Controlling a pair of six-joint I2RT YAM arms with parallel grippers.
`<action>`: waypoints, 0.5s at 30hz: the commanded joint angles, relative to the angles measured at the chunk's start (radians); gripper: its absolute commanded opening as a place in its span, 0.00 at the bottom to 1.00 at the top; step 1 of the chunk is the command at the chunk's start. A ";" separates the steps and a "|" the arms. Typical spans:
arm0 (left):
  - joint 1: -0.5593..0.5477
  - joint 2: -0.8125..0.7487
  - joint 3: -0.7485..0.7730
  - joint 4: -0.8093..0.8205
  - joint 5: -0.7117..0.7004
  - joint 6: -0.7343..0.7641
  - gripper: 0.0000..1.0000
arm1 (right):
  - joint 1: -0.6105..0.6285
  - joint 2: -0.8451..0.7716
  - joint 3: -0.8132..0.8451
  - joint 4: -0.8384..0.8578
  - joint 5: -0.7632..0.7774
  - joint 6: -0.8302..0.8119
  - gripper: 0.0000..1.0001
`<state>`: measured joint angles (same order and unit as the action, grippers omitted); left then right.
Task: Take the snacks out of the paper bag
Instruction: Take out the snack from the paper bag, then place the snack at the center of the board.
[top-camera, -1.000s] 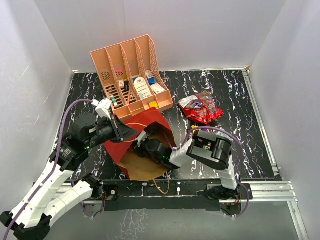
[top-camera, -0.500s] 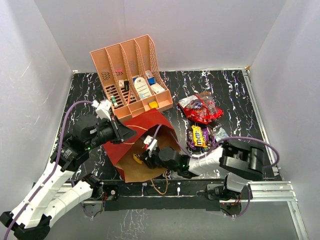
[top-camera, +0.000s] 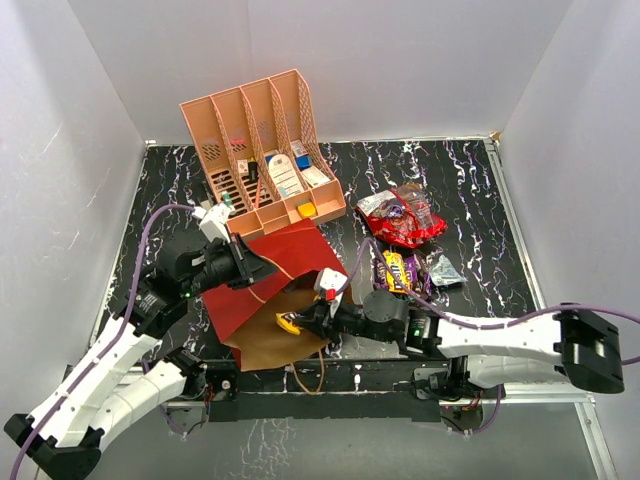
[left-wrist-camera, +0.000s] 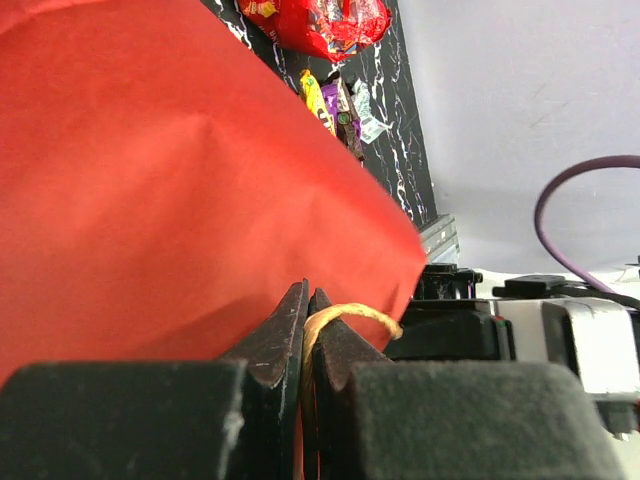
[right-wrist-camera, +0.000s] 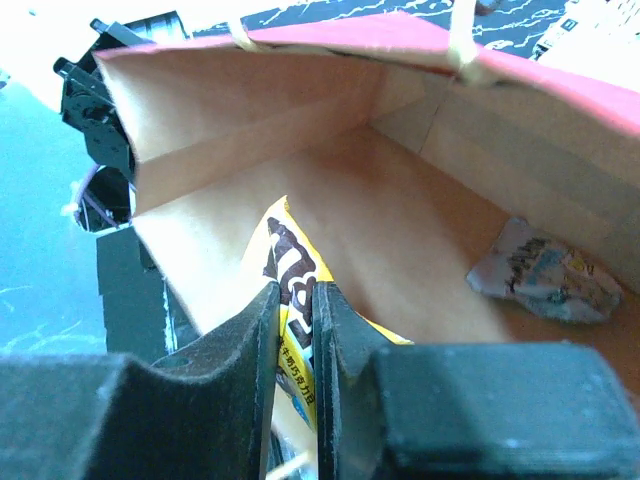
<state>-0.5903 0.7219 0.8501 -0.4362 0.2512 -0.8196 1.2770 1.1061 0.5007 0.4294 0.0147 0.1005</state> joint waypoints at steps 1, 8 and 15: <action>0.003 0.018 0.007 0.051 0.015 0.000 0.00 | 0.001 -0.093 0.076 -0.170 -0.014 -0.043 0.10; 0.002 0.042 0.012 0.055 0.012 0.013 0.00 | 0.001 -0.218 0.184 -0.337 0.043 -0.065 0.07; 0.002 0.038 0.028 0.013 -0.009 0.034 0.00 | 0.001 -0.303 0.311 -0.379 0.227 -0.151 0.07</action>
<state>-0.5903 0.7700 0.8501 -0.4034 0.2516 -0.8082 1.2770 0.8509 0.7040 0.0360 0.1215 0.0185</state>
